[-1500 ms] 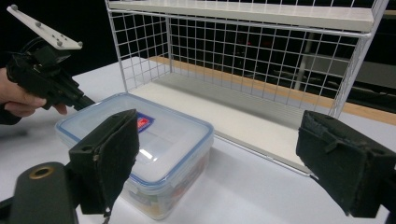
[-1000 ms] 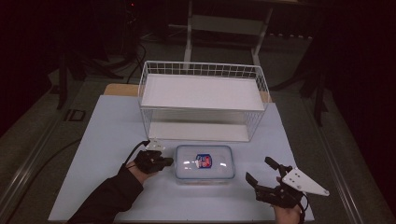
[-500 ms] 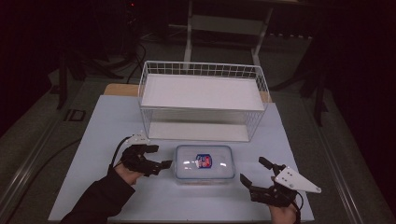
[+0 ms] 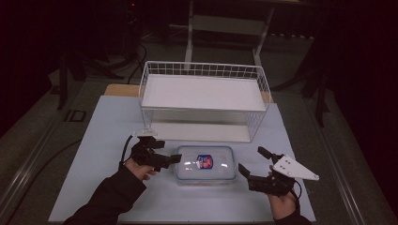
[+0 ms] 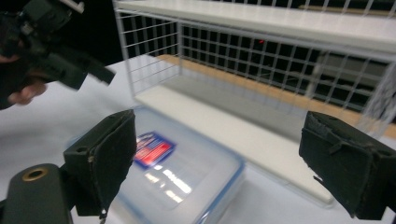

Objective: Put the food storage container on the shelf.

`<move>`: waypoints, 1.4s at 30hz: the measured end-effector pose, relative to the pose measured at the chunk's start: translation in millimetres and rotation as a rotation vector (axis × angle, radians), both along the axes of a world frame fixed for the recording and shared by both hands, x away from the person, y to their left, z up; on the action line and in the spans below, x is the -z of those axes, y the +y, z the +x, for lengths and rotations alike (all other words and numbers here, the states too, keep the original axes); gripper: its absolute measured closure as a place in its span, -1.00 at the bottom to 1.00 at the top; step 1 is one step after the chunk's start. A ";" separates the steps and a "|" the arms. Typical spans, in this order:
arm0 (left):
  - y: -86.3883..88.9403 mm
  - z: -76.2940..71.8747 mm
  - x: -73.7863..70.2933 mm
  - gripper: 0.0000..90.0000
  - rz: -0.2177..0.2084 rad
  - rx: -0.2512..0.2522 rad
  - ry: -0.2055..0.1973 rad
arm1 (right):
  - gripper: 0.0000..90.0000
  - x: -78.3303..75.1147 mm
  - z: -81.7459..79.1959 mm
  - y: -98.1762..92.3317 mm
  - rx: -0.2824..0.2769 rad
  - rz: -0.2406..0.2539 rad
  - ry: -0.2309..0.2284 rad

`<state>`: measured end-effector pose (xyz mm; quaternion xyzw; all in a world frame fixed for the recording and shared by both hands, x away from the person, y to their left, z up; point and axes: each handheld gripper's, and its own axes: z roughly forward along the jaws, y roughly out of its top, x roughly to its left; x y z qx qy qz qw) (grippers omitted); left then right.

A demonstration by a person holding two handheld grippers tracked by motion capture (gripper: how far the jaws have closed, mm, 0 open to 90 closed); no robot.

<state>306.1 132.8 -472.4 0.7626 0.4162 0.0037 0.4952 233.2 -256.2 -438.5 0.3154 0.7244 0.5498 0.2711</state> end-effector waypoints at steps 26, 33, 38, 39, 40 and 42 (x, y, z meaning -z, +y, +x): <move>6.9 28.6 64.3 -0.15 -0.233 0.075 0.524 | -0.76 24.1 42.3 -4.2 -0.053 0.036 0.391; 10.7 25.5 59.7 0.12 -0.245 0.064 0.496 | -0.69 37.0 52.0 -4.4 -0.071 0.065 0.512; 9.4 18.8 52.5 0.21 -0.232 0.103 0.449 | -0.62 47.4 62.6 -7.2 -0.099 0.118 0.625; 9.4 18.8 52.5 0.22 -0.232 0.103 0.449 | -0.62 47.4 62.6 -7.2 -0.099 0.118 0.625; 8.7 16.6 50.6 0.22 -0.224 0.111 0.437 | -0.62 49.4 65.2 -7.8 -0.101 0.128 0.648; 6.9 12.1 47.9 0.26 -0.215 0.136 0.413 | -0.57 54.6 71.1 -9.4 -0.111 0.162 0.715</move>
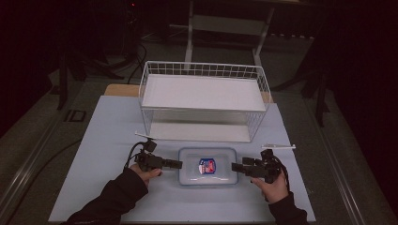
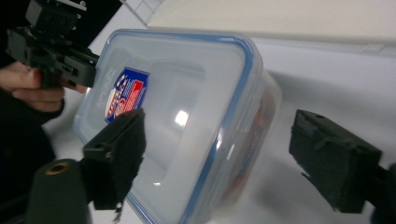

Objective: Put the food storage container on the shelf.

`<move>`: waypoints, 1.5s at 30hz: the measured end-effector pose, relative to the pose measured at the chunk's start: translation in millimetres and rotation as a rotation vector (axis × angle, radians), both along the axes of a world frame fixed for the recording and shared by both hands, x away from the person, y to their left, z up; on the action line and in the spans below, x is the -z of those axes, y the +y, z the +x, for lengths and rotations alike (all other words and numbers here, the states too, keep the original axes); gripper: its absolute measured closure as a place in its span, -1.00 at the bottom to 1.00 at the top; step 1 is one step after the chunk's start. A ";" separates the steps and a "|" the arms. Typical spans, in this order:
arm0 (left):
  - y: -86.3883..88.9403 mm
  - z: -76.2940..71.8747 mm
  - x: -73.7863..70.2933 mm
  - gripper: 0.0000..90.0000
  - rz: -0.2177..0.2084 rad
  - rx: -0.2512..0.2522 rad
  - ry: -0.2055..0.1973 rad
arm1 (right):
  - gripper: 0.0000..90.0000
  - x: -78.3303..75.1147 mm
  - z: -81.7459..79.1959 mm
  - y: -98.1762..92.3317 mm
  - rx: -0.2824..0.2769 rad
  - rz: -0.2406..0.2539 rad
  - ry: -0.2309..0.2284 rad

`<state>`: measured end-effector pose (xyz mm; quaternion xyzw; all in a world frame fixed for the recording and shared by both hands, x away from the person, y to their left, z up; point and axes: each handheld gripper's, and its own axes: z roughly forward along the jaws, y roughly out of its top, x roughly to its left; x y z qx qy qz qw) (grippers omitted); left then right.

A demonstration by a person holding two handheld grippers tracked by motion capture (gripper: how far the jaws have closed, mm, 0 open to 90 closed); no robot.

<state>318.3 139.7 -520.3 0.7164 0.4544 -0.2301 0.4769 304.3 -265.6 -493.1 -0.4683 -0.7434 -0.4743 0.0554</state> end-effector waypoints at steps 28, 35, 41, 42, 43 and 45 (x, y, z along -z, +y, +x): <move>-5.4 -24.8 -11.2 0.30 0.040 -0.022 -0.131 | 0.09 6.5 -8.9 -6.0 -0.046 0.069 0.135; -1.4 -22.7 -23.5 0.29 0.048 -0.057 -0.202 | 0.09 -4.2 -3.9 -0.7 -0.052 0.064 0.077; 1.3 -12.3 -34.2 0.29 0.067 -0.068 -0.288 | 0.09 -12.8 8.1 3.6 -0.051 0.070 -0.017; 1.5 -10.9 -35.2 0.28 0.068 -0.069 -0.294 | 0.09 -14.3 10.4 4.6 -0.051 0.067 -0.037; 2.5 -7.1 -38.0 0.28 0.071 -0.079 -0.309 | 0.09 -15.8 14.6 5.8 -0.047 0.071 -0.056; 2.7 -5.2 -39.5 0.28 0.074 -0.081 -0.321 | 0.09 -17.1 20.8 7.0 -0.047 0.075 -0.073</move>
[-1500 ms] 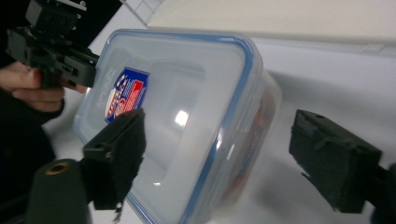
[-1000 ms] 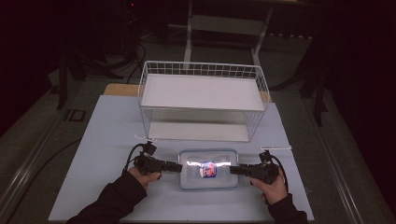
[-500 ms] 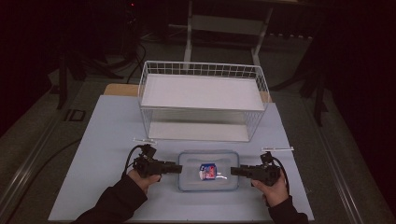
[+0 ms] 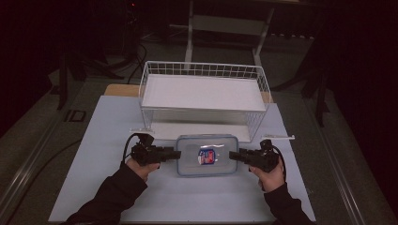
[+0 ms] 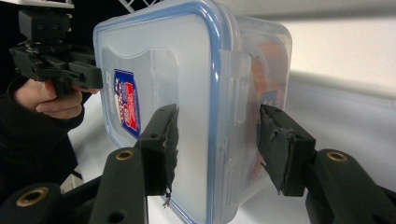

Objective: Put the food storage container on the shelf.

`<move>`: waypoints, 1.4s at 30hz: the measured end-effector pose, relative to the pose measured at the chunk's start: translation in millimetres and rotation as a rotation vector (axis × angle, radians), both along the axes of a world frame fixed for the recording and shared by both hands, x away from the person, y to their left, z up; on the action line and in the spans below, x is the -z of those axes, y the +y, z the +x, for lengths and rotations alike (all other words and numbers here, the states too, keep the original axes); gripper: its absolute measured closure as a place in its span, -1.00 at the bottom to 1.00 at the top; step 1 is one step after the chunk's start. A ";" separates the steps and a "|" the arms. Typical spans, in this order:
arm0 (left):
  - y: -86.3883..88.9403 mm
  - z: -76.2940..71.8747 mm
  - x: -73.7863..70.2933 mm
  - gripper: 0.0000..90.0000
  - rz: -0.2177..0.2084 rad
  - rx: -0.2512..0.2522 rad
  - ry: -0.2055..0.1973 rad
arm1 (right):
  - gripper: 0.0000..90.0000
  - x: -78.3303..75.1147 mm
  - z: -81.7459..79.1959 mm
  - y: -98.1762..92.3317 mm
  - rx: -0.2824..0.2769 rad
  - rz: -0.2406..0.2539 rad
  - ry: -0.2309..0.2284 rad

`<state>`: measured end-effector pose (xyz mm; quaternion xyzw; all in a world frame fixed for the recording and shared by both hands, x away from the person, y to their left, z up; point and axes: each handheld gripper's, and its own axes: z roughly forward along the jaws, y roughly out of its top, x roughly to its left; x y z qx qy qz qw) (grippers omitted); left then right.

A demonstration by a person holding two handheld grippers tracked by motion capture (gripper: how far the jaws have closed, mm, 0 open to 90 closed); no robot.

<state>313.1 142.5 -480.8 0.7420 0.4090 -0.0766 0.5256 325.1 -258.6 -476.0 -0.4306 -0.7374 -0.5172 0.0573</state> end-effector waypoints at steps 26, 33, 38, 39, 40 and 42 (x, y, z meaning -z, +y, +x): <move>-1.7 64.9 19.6 0.22 0.006 -0.131 -0.117 | 0.07 21.1 68.1 10.6 0.080 0.024 -0.099; -3.5 72.3 24.4 0.19 -0.017 -0.173 -0.129 | 0.07 23.8 74.3 12.8 0.092 0.007 -0.115; -2.8 77.4 26.1 0.19 -0.040 -0.194 -0.119 | 0.06 23.5 78.2 13.3 0.108 0.018 -0.112; -3.0 77.6 26.2 0.19 -0.036 -0.199 -0.122 | 0.05 23.5 78.8 13.4 0.115 0.024 -0.103; -1.6 80.0 27.0 0.18 -0.013 -0.192 -0.148 | 0.03 23.3 78.7 14.5 0.123 0.020 -0.105; -1.6 80.0 27.0 0.18 -0.013 -0.192 -0.148 | 0.03 23.0 78.5 15.1 0.128 0.016 -0.108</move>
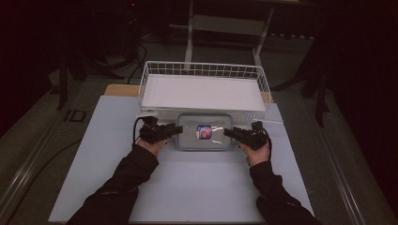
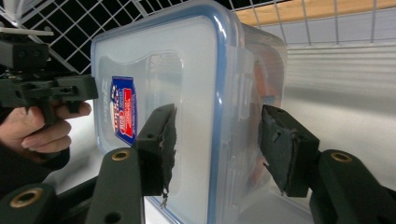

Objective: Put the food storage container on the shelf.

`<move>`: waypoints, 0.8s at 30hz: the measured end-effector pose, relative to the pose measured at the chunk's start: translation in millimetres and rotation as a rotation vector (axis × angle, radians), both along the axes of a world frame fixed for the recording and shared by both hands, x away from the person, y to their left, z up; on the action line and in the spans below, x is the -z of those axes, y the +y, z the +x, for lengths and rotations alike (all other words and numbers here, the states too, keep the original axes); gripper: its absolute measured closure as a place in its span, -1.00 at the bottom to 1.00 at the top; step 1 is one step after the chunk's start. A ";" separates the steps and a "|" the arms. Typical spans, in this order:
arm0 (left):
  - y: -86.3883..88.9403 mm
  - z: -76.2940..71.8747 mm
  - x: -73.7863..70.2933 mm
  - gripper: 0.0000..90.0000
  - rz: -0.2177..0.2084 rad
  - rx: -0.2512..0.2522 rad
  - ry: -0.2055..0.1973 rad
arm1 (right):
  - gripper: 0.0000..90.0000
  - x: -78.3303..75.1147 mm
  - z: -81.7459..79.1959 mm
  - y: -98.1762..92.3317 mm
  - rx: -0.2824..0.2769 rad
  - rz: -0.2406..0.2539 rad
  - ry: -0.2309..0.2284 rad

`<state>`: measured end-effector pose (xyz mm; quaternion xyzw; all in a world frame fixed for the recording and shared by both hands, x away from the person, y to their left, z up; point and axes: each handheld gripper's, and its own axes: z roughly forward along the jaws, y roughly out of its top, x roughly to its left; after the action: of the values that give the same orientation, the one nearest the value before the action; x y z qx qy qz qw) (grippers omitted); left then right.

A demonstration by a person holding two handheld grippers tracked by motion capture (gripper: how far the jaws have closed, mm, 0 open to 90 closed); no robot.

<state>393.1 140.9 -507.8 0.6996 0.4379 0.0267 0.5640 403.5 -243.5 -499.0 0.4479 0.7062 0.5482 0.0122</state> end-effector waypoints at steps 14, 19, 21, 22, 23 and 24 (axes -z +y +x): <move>-13.3 0.1 7.7 0.02 0.022 -0.096 -0.044 | -0.25 5.2 0.5 19.8 0.097 -0.066 -0.018; -17.4 0.2 6.8 -0.10 0.072 -0.131 -0.091 | -0.24 1.4 3.1 22.6 0.135 -0.093 -0.021; -17.9 -0.2 6.4 -0.14 0.087 -0.150 -0.097 | -0.25 1.6 4.2 22.0 0.145 -0.098 -0.031; -17.9 -0.6 6.1 -0.16 0.088 -0.152 -0.095 | -0.26 1.2 5.4 20.6 0.176 -0.106 -0.035; -17.7 -1.0 6.0 -0.19 0.089 -0.150 -0.095 | -0.26 0.8 5.5 19.8 0.188 -0.110 -0.035; -17.5 -2.1 5.3 -0.23 0.093 -0.149 -0.095 | -0.25 0.3 5.4 19.4 0.199 -0.113 -0.036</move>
<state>391.0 123.4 -513.2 0.6884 0.4599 0.1221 0.5474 409.0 -224.1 -499.3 0.5045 0.6878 0.5114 0.1046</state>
